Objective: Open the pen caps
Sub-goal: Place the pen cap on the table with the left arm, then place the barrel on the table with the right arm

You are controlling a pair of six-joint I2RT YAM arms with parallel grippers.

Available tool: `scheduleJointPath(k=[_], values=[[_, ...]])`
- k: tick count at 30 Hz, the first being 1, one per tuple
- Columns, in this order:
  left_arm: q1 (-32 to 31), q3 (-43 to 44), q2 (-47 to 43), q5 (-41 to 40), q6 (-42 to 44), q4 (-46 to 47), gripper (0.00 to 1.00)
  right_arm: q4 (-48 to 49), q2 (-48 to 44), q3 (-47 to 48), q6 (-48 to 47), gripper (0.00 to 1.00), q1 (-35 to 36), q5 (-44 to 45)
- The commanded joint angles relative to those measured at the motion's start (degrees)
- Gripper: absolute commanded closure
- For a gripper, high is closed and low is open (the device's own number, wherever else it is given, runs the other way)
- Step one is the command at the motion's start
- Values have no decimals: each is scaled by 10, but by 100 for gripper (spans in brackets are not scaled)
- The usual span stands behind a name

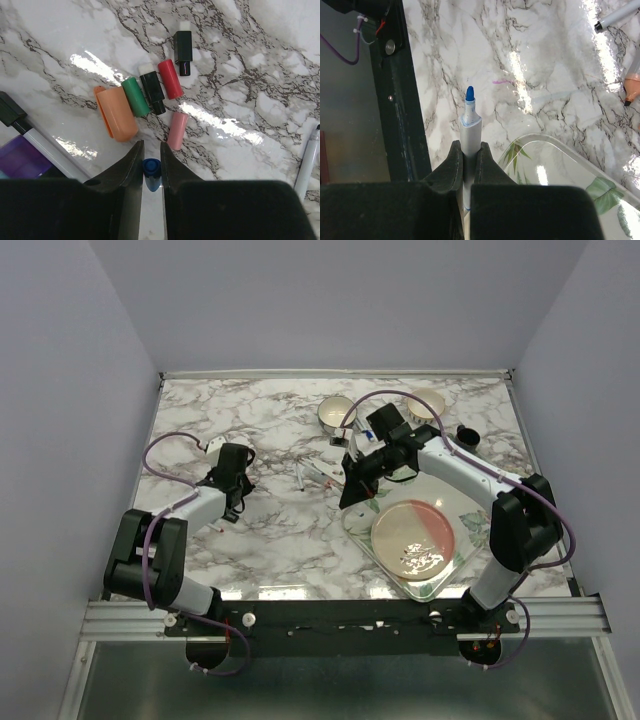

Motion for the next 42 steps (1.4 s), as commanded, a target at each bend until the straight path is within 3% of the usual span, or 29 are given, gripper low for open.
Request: scheduleJointPath(k=[1, 2, 14, 16, 23, 26, 30, 35, 42], values=[[3, 14, 4, -35, 6, -3, 70, -12, -4, 8, -9, 99, -3, -4], [2, 14, 2, -39, 6, -5, 66, -13, -4, 8, -8, 99, -3, -4], [3, 20, -52, -8, 5, -28, 63, -9, -4, 3, -13, 99, -3, 25], [3, 23, -74, 17, 7, -34, 57, -3, -2, 1, -13, 99, -3, 37], [4, 26, -222, 105, 27, -55, 18, 18, 26, 11, 15, 98, 6, 128], [5, 46, -275, 139, 55, -77, 13, 20, 53, 32, 29, 95, 22, 189], [8, 70, -330, 187, 121, -120, 13, 9, 104, 78, 43, 95, 51, 239], [8, 56, -405, 185, 183, -181, 13, -10, 179, 167, 76, 93, 66, 264], [8, 14, -462, 161, 196, -167, 11, -27, 266, 272, 117, 88, 71, 273]])
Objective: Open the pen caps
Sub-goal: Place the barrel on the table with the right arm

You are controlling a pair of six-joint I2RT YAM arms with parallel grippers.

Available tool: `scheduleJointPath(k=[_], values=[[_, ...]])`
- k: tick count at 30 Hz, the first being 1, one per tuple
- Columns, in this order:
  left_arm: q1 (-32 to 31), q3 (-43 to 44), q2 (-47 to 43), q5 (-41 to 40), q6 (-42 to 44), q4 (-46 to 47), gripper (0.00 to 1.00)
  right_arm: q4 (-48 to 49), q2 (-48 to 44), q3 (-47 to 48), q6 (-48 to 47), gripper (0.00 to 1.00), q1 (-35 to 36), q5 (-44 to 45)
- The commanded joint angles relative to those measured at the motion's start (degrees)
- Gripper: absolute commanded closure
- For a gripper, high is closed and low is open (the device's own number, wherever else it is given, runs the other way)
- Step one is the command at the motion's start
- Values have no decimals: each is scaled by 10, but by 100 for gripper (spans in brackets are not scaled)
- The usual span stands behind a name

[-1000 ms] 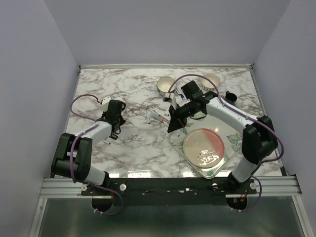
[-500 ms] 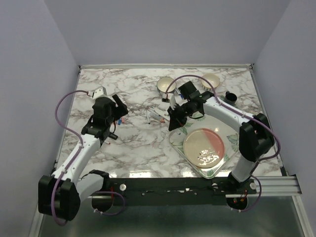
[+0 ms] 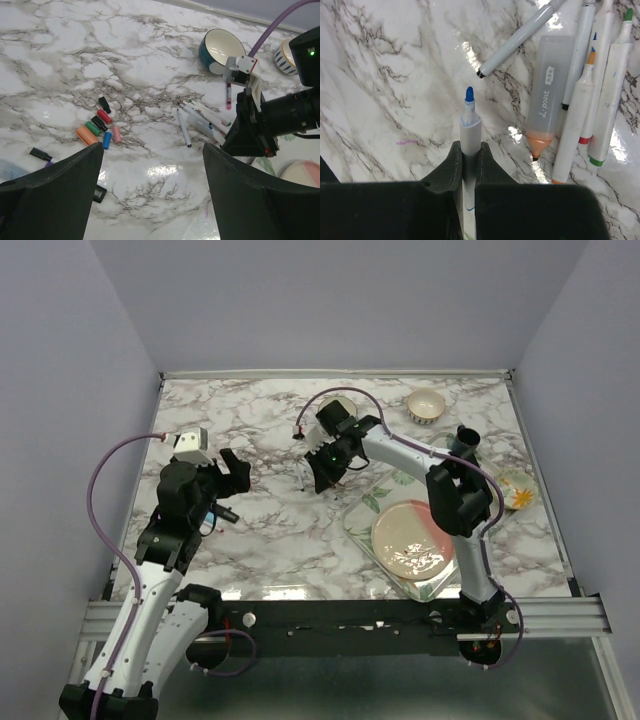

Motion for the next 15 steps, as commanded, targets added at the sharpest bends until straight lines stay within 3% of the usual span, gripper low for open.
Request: scheduleJointPath(k=[1, 8, 15], values=[[3, -14, -19, -4, 33, -22, 11, -20, 39, 64, 40, 85, 7, 40], [5, -14, -32, 3, 39, -17, 11, -31, 89, 113, 40, 75, 17, 88], [11, -17, -44, 7, 41, -14, 12, -32, 107, 122, 33, 72, 43, 147]])
